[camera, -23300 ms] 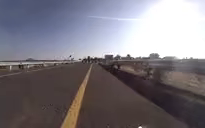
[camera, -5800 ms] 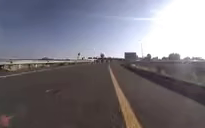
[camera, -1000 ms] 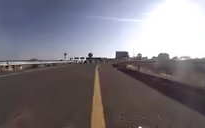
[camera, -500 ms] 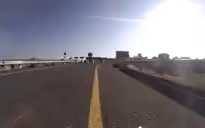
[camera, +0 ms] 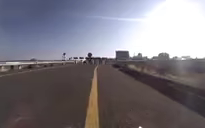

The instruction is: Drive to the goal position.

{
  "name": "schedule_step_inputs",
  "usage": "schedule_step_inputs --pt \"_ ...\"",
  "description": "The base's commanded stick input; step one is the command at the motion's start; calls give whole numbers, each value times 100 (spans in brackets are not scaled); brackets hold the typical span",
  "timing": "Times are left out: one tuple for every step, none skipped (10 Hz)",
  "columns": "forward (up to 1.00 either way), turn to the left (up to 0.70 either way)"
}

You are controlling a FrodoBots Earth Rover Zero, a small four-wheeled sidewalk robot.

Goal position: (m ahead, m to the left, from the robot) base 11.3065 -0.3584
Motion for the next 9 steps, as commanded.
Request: schedule_step_inputs --pt "70 0" --pt "70 0" --pt "70 0" --pt "70 0" --pt "70 0" --pt "70 0" --pt "70 14" --pt "70 28" --pt "70 23"
